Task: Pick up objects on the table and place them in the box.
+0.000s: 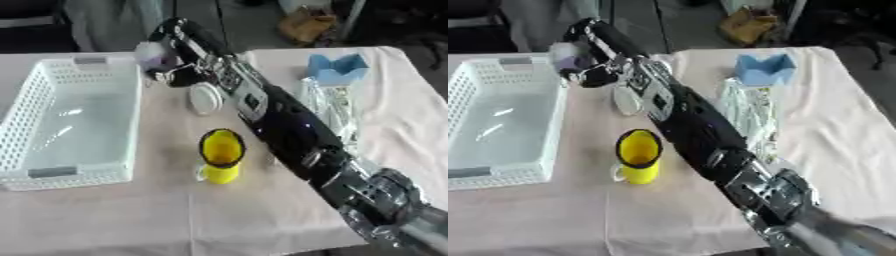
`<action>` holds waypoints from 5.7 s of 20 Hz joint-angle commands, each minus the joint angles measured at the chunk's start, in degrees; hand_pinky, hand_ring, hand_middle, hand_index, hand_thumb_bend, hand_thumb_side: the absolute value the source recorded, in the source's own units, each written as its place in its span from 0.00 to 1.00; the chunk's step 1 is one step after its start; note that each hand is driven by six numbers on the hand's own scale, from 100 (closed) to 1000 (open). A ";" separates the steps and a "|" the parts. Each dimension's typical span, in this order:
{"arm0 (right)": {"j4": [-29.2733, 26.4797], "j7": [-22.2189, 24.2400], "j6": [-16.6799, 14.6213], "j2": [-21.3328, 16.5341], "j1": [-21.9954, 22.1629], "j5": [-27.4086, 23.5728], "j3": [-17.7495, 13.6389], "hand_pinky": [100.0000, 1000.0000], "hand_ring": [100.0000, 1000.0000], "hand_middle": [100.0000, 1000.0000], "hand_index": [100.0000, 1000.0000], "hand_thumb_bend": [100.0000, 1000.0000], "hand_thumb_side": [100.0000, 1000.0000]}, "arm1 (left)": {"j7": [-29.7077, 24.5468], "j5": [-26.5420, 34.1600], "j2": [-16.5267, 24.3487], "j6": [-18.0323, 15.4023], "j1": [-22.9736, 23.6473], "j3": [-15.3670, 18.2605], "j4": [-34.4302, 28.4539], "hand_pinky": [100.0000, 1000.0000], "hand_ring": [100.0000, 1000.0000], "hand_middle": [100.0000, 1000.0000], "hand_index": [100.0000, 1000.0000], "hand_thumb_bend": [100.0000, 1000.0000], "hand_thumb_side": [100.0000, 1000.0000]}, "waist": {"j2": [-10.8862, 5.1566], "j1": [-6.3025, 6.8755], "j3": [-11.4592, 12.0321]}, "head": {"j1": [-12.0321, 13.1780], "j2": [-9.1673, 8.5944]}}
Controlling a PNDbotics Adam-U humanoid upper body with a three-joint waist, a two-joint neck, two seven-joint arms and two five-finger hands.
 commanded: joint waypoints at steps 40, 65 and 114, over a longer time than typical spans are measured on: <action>-8.87 10.86 -7.27 -1.98 -1.93 19.89 5.52 1.00 1.00 1.00 1.00 0.00 0.17 | 1.74 2.78 0.40 -3.09 -2.51 -0.56 -3.16 0.31 0.74 0.72 0.77 0.20 0.89 | -0.32 -0.19 2.81 | -0.68 -1.04; -2.85 6.05 -12.00 2.64 -0.39 46.21 2.61 1.00 1.00 1.00 1.00 0.51 0.72 | 1.47 2.82 0.24 -3.13 -2.78 -0.70 -3.16 0.30 0.74 0.72 0.76 0.21 0.88 | -0.10 -0.14 3.28 | -0.63 -1.28; -24.04 -11.93 3.56 -29.94 17.36 3.88 -10.18 0.61 0.72 0.85 0.95 0.15 0.37 | 3.80 0.14 1.40 -2.45 0.88 1.52 -2.37 0.27 0.75 0.73 0.76 0.19 0.91 | -0.15 1.35 -11.69 | 6.54 -0.67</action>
